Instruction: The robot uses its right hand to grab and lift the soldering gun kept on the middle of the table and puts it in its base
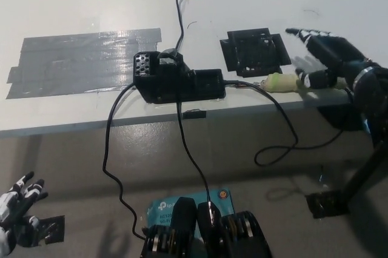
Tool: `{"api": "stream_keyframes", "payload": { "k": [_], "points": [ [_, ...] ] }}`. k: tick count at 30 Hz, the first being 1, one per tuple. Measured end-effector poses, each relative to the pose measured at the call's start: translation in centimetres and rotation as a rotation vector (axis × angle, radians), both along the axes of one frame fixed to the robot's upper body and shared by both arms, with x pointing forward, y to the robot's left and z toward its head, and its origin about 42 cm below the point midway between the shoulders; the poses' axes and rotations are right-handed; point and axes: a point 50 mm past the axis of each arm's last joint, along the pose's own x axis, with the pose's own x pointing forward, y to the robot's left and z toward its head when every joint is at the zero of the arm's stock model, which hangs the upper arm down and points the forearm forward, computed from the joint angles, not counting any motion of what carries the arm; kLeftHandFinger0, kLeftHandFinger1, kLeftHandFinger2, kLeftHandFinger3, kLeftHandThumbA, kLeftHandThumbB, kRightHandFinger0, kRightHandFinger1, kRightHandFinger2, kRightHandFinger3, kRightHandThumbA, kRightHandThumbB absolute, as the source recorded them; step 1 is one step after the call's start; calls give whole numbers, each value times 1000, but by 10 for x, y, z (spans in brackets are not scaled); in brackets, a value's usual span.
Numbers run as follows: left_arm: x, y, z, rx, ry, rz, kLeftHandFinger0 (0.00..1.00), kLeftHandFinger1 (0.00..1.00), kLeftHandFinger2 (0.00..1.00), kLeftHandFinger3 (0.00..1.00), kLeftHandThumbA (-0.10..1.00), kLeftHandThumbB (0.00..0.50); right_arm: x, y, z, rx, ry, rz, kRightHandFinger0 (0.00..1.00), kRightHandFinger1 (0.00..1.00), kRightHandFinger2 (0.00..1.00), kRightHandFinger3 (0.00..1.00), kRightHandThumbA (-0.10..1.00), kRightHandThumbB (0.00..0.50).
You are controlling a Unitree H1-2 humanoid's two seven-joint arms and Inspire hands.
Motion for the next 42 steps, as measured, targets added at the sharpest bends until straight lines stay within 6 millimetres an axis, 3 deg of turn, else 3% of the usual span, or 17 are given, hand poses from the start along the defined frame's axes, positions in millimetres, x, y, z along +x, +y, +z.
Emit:
{"api": "stream_keyframes", "payload": {
  "k": [2, 3, 8, 13, 19, 22, 24, 30, 32, 36, 39, 41, 42],
  "points": [
    [1, 0, 0, 0, -1, -1, 754, 872, 975, 1000, 622, 0, -1, 4, -2, -11, 5, 20, 1000, 1000, 1000, 1000, 538, 318],
    [1, -1, 0, 0, -1, -2, 751, 880, 986, 1000, 630, 0, -1, 5, -3, -18, 8, 28, 1000, 1000, 1000, 1000, 506, 309],
    [1, -2, 0, 0, -1, -5, 759, 894, 996, 1000, 680, 0, -1, 6, -7, -56, 23, 40, 1000, 1000, 1000, 1000, 551, 326],
    [3, -4, 1, 1, -3, -14, 735, 895, 989, 1000, 716, 0, 4, -8, -18, -89, 68, -8, 1000, 1000, 1000, 1000, 588, 323],
    [4, -5, 1, 2, -1, -20, 705, 856, 948, 1000, 728, 0, 12, -36, -30, -119, 119, -96, 1000, 1000, 1000, 1000, 509, 318],
    [4, -7, 0, 4, 2, -25, 707, 858, 944, 1000, 730, 0, 14, -45, -33, -125, 135, -128, 1000, 1000, 1000, 1000, 526, 332],
    [4, -7, 0, 4, 2, -26, 738, 890, 985, 1000, 744, 0, 17, -47, -32, -129, 137, -139, 1000, 1000, 1000, 1000, 545, 332],
    [4, -7, 0, 4, 3, -27, 738, 905, 1000, 1000, 801, 20, 24, -28, -15, -132, 95, -110, 1000, 1000, 1000, 1000, 523, 310],
    [4, -7, 0, 4, 3, -26, 751, 898, 1000, 1000, 831, 16, 26, -18, -14, -133, 87, -92, 1000, 1000, 1000, 1000, 560, 311],
    [3, -7, -1, 5, 6, -25, 775, 882, 979, 1000, 903, 19, 26, 0, -19, -139, 92, -58, 1000, 1000, 1000, 1000, 535, 304],
    [2, -7, -1, 5, 6, -25, 787, 902, 995, 1000, 1000, 12, 26, 6, -21, -145, 94, -49, 1000, 1000, 1000, 1000, 581, 302],
    [2, -7, -1, 4, 6, -25, 791, 905, 998, 1000, 1000, 19, 26, 7, -23, -160, 97, -49, 1000, 1000, 1000, 1000, 572, 304],
    [3, -7, -1, 4, 6, -25, 723, 867, 973, 1000, 1000, 23, 26, 7, -24, -165, 100, -50, 1000, 1000, 1000, 1000, 572, 315]
  ]
}}
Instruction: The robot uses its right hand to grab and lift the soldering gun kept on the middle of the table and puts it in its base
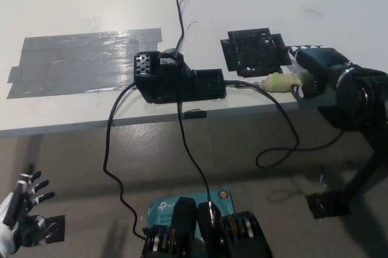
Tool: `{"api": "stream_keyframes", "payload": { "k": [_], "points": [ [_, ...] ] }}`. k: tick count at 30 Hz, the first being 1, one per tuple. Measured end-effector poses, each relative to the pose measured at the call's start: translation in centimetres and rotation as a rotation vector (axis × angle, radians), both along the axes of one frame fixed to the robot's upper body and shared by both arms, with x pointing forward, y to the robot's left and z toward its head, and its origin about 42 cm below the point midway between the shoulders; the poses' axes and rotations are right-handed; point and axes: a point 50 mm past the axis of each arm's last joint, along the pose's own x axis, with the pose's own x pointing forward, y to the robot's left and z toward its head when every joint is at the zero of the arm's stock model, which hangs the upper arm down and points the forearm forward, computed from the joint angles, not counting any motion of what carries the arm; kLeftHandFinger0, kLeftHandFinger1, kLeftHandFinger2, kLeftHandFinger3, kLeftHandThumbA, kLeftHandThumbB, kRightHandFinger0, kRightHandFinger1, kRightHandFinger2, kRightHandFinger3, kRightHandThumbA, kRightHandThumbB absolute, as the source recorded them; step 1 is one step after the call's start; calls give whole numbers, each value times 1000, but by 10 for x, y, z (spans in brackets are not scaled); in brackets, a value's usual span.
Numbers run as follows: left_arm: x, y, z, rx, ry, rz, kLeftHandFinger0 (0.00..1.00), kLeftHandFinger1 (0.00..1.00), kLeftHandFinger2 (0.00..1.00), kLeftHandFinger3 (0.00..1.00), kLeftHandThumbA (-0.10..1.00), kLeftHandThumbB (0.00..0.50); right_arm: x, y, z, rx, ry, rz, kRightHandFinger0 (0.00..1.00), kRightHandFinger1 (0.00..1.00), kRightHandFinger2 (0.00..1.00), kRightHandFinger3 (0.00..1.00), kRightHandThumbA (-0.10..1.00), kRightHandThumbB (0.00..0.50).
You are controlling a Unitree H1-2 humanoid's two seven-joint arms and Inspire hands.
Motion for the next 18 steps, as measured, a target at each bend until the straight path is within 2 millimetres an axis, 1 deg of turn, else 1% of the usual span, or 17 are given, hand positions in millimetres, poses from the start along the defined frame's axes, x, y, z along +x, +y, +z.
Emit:
{"api": "stream_keyframes", "payload": {
  "k": [1, 3, 5, 7, 8, 10, 11, 12, 15, 16, 17, 18],
  "points": [
    [0, 0, 0, 0, 0, 0, 725, 871, 972, 1000, 1000, 27, 0, 0, -2, -5, 4, -3, 1000, 1000, 1000, 1000, 559, 311],
    [0, 0, 0, 0, 0, 0, 737, 865, 974, 1000, 1000, 38, 1, -2, -4, -12, 11, -8, 1000, 1000, 1000, 1000, 555, 319],
    [0, 0, 0, 0, 0, 0, 725, 863, 974, 1000, 1000, 39, 1, -3, -5, -14, 13, -11, 1000, 1000, 1000, 1000, 544, 326],
    [0, 0, 0, 1, 0, 0, 737, 868, 969, 1000, 1000, 37, 1, -3, -6, -14, 14, -12, 1000, 1000, 1000, 1000, 550, 318],
    [0, 0, 0, 1, 0, 0, 739, 870, 966, 1000, 1000, 20, 1, -3, -6, -15, 16, -14, 1000, 1000, 1000, 1000, 550, 318],
    [0, 0, 0, 1, -1, -1, 752, 882, 986, 1000, 1000, 26, 2, -6, -8, -20, 23, -22, 1000, 1000, 1000, 1000, 519, 304],
    [0, 0, 1, 2, -2, -2, 766, 891, 1000, 1000, 1000, 20, 2, -7, -9, -22, 26, -27, 1000, 1000, 1000, 1000, 518, 305],
    [0, -1, 1, 2, -4, -3, 767, 890, 1000, 1000, 1000, 31, 2, -7, -10, -24, 28, -30, 1000, 1000, 1000, 1000, 523, 309],
    [0, -2, 2, 4, -6, -7, 748, 874, 980, 1000, 1000, 43, 2, -9, -13, -31, 34, -41, 1000, 1000, 1000, 1000, 537, 308],
    [0, -2, 2, 5, -5, -8, 750, 872, 964, 1000, 1000, 30, 2, -10, -13, -32, 35, -43, 1000, 1000, 1000, 1000, 523, 305],
    [1, -3, 1, 8, -4, -10, 686, 835, 949, 1000, 1000, 25, 2, -12, -15, -35, 41, -50, 1000, 1000, 1000, 1000, 522, 290],
    [1, -3, 1, 11, -4, -13, 659, 823, 937, 1000, 1000, 20, 3, -14, -17, -38, 48, -59, 1000, 1000, 1000, 1000, 511, 287]
  ]
}}
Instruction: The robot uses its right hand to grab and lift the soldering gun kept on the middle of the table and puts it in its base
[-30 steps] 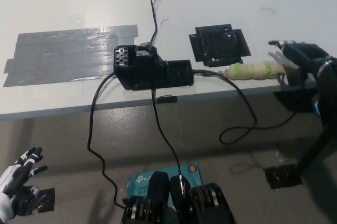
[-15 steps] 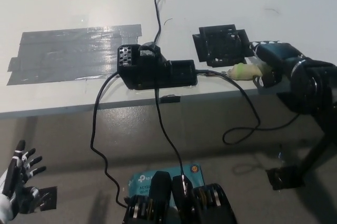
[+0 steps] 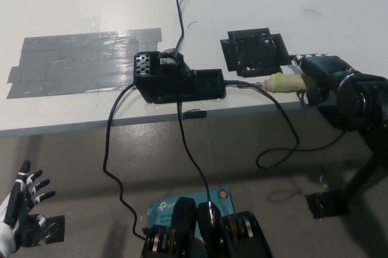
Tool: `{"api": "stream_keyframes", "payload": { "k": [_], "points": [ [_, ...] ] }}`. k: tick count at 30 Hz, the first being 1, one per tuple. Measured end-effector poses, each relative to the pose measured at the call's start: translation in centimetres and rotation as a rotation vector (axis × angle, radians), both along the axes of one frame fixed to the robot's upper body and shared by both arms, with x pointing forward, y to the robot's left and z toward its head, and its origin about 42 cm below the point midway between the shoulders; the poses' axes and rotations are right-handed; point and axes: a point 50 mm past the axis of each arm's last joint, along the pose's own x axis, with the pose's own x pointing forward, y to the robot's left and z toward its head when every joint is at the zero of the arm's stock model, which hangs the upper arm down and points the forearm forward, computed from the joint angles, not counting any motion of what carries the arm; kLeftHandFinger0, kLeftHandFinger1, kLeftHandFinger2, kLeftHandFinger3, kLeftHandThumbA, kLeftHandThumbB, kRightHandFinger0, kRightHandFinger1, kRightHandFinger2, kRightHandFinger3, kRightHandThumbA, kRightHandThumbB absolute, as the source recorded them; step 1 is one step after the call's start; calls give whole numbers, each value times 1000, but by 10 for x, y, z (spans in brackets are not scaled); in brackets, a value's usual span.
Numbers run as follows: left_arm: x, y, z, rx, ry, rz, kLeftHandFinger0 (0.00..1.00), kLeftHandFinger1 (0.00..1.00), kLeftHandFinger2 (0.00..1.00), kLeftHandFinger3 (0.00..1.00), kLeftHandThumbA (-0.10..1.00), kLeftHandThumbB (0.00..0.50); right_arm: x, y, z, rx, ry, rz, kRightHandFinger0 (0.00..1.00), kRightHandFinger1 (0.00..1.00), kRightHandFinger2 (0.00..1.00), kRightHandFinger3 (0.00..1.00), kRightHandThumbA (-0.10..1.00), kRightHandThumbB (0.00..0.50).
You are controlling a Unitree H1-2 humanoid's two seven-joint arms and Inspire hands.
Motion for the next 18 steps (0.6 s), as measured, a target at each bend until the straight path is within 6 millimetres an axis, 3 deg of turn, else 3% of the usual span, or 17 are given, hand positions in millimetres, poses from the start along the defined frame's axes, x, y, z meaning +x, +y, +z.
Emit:
{"api": "stream_keyframes", "payload": {
  "k": [3, 5, 7, 13, 15, 17, 18],
  "points": [
    [0, -2, 0, 9, 1, -8, 649, 808, 937, 1000, 1000, 24, 1, -3, -3, -4, 11, -13, 1000, 1000, 1000, 1000, 546, 274],
    [0, -3, 1, 13, -1, -15, 661, 814, 945, 1000, 1000, 25, 2, -6, -8, -8, 32, -37, 1000, 1000, 1000, 1000, 513, 290],
    [0, -5, 1, 15, -2, -23, 657, 815, 951, 1000, 1000, 17, 2, -8, -11, -11, 51, -53, 1000, 1000, 1000, 1000, 550, 339],
    [0, -6, 3, 14, -8, -40, 654, 814, 938, 1000, 1000, 50, 6, 0, -9, -23, 104, -87, 1000, 1000, 1000, 1000, 504, 368],
    [-1, -7, 3, 13, -7, -45, 661, 813, 939, 1000, 1000, 65, 7, 1, -8, -22, 113, -99, 1000, 1000, 1000, 1000, 442, 282],
    [-1, -7, 2, 14, -6, -46, 664, 819, 944, 1000, 1000, 61, 8, 1, -8, -21, 118, -108, 1000, 1000, 1000, 1000, 403, 241],
    [-1, -7, 2, 15, -6, -47, 667, 820, 939, 1000, 1000, 57, 8, 1, -9, -19, 120, -114, 797, 919, 964, 1000, 342, 152]
  ]
}}
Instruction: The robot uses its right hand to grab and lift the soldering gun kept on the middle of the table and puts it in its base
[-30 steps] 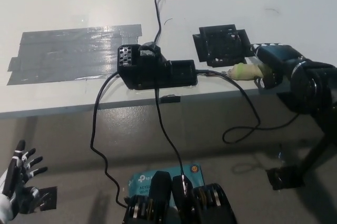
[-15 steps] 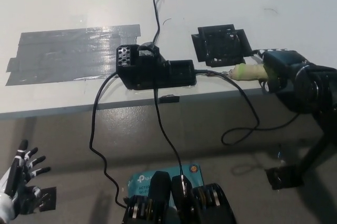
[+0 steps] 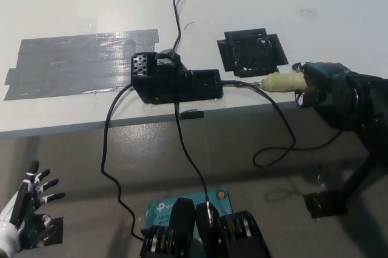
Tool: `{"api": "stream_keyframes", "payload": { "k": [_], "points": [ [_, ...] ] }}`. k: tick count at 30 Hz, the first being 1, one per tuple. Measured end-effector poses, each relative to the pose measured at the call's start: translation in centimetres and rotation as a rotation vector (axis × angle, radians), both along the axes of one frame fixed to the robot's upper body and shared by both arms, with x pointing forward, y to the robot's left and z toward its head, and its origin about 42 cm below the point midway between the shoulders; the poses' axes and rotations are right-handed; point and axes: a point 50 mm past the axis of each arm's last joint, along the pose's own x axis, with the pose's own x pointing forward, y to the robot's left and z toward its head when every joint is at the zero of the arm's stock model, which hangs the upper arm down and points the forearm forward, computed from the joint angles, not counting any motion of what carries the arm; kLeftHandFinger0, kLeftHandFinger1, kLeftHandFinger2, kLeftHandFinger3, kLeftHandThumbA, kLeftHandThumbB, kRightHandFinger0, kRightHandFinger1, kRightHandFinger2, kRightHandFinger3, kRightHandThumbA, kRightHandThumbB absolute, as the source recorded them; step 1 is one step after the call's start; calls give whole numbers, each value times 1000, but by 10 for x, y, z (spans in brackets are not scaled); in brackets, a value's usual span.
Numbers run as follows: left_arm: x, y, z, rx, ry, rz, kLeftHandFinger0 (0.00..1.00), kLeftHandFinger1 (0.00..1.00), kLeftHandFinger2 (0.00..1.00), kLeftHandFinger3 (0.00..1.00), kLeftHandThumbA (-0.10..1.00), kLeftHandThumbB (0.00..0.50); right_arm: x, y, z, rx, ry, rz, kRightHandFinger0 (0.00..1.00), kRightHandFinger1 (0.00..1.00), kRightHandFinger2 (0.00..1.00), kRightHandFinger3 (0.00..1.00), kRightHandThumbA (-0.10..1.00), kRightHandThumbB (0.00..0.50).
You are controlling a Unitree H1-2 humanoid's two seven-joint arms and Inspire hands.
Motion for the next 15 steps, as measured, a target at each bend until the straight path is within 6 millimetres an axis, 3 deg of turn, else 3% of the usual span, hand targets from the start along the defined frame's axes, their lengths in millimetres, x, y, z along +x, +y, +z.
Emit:
{"api": "stream_keyframes", "payload": {
  "k": [1, 3, 4, 5, 8, 9, 10, 11, 12, 13, 14, 15],
  "points": [
    [0, 0, 0, 1, 0, 0, 681, 834, 941, 1000, 1000, 60, 0, 0, -1, 2, 2, -5, 456, 630, 916, 1000, 342, 203],
    [0, 0, 0, 2, 0, -2, 699, 848, 952, 1000, 1000, 57, 1, 0, -1, 3, 3, -11, 362, 503, 858, 1000, 299, 202],
    [0, -1, 0, 3, 0, -4, 701, 841, 933, 1000, 1000, 62, 2, 0, 0, -1, 0, -14, 93, 251, 653, 1000, 347, 236],
    [1, -1, 0, 4, 1, -9, 701, 840, 930, 1000, 1000, 61, 4, 0, 3, -13, -5, -18, 27, 190, 614, 1000, 350, 234],
    [1, -4, 0, 5, 3, -25, 762, 879, 929, 1000, 1000, 72, 9, -1, 9, -53, -11, -36, 0, 169, 587, 1000, 257, 205],
    [1, -5, -1, 6, 4, -29, 792, 905, 953, 1000, 1000, 66, 11, -1, 11, -70, -14, -38, 13, 210, 623, 1000, 160, 180],
    [1, -5, -1, 9, 6, -34, 829, 940, 970, 1000, 1000, 63, 12, -1, 12, -94, -13, -39, 1, 125, 451, 1000, -13, 105],
    [1, -6, -1, 11, 7, -39, 838, 944, 966, 1000, 1000, 68, 14, 0, 12, -118, -13, -36, 0, 101, 400, 1000, 16, 90],
    [1, -8, -1, 14, 8, -46, 827, 941, 963, 1000, 1000, 74, 15, 3, 12, -155, -12, -28, 0, 20, 252, 865, 20, 127],
    [2, -9, -1, 16, 7, -53, 817, 940, 962, 1000, 1000, 72, 17, 5, 11, -188, -15, -22, 0, 1, 199, 814, 11, 153],
    [2, -10, -1, 16, 6, -62, 809, 931, 979, 1000, 1000, 71, 18, 8, 11, -211, -17, -16, 0, 19, 129, 641, -65, 243],
    [2, -11, 0, 18, 4, -68, 792, 917, 976, 994, 1000, 50, 17, 9, 10, -238, -21, -6, 1, 42, 132, 594, -56, 282]
  ]
}}
